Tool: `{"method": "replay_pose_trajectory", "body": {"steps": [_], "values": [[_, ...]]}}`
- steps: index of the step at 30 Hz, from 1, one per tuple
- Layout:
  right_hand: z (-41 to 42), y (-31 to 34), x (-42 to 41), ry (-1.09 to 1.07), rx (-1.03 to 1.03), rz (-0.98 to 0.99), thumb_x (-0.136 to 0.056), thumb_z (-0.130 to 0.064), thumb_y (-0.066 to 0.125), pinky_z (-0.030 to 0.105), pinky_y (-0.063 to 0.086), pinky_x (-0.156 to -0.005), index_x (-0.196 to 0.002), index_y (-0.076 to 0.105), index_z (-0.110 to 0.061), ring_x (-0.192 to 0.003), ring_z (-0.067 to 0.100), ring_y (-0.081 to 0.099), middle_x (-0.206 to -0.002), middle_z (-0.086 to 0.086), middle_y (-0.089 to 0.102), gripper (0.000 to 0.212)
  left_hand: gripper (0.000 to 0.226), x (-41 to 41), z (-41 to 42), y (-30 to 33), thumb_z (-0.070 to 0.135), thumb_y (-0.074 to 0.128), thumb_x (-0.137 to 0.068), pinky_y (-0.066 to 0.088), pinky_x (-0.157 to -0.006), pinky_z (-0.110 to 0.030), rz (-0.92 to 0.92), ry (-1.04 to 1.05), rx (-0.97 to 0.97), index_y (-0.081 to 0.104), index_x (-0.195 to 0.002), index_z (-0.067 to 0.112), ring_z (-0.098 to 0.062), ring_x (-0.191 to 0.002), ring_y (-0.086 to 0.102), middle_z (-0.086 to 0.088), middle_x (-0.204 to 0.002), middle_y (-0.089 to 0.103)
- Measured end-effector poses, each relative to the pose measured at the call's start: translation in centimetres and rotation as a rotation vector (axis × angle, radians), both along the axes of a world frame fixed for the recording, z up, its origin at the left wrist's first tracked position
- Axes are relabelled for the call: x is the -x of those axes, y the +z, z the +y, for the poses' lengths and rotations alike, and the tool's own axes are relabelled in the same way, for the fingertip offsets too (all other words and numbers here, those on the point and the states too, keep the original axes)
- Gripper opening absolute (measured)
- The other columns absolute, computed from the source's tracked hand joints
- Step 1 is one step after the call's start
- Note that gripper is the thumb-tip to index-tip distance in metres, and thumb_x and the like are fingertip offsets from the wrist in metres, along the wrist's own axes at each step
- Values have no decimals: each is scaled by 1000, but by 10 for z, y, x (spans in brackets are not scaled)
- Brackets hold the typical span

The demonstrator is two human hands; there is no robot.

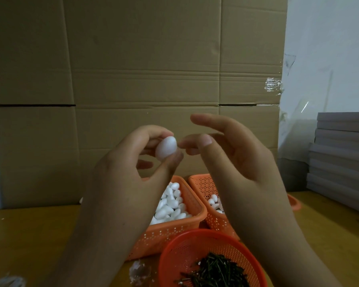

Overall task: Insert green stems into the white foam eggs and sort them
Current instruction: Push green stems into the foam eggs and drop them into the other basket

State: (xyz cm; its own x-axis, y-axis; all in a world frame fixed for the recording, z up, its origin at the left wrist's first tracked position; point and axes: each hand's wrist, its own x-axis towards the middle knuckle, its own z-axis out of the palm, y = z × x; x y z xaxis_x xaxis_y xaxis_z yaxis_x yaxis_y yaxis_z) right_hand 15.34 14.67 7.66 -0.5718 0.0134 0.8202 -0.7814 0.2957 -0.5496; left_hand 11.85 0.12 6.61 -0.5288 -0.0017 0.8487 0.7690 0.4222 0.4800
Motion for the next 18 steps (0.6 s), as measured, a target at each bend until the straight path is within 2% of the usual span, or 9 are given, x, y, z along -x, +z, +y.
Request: {"method": "replay_pose_trajectory", "body": {"steps": [2,4,7,9,11,14,18], "values": [[-4,-1,-2,-29,-62,52,-89,-32,53,15,47,-86,-108,59,-42,-99,-4,63,-94,-22,70,22,25,0,0,-1,62,57,-78,56,-80,-39,-31,-8,29,60,-101,51,5,-92,65,34,-98,66],[-6,-2,-3,-22,-65,59,-89,-30,55,14,46,-87,-107,62,-39,-99,-4,63,-94,-22,70,21,29,0,1,-2,68,53,-77,55,-80,-38,-47,-25,44,60,-99,51,7,-92,65,34,-94,67],[-3,-1,1,-17,0,-12,-93,-32,54,15,50,-81,-100,64,-38,-92,-3,65,-91,-21,71,14,22,0,2,-3,62,56,-81,49,-72,-23,-11,-22,5,58,-98,48,15,-92,62,37,-92,67],[1,1,5,2,22,-117,-87,-32,53,20,53,-78,-102,66,-35,-86,0,67,-89,-16,72,20,19,-2,3,-2,54,58,-83,48,-70,-12,20,-44,-42,56,-100,46,15,-96,61,37,-97,67],[3,2,7,109,48,-238,-87,-26,52,25,55,-80,-107,68,-27,-84,4,69,-87,-10,74,25,20,-3,3,-1,52,58,-85,49,-73,-9,44,-67,-65,54,-102,44,13,-100,61,36,-102,66],[2,4,3,236,103,-282,-93,-14,54,27,57,-84,-104,72,-23,-85,11,72,-86,-2,76,23,21,-5,3,0,56,58,-83,48,-68,-10,53,-47,-57,51,-101,48,12,-99,62,37,-101,66],[3,4,2,216,131,-242,-91,-15,54,26,55,-81,-100,72,-24,-85,9,71,-87,-5,75,22,23,-6,0,1,56,61,-79,43,-74,-17,62,-34,-53,52,-99,48,11,-98,62,36,-101,65]]}}
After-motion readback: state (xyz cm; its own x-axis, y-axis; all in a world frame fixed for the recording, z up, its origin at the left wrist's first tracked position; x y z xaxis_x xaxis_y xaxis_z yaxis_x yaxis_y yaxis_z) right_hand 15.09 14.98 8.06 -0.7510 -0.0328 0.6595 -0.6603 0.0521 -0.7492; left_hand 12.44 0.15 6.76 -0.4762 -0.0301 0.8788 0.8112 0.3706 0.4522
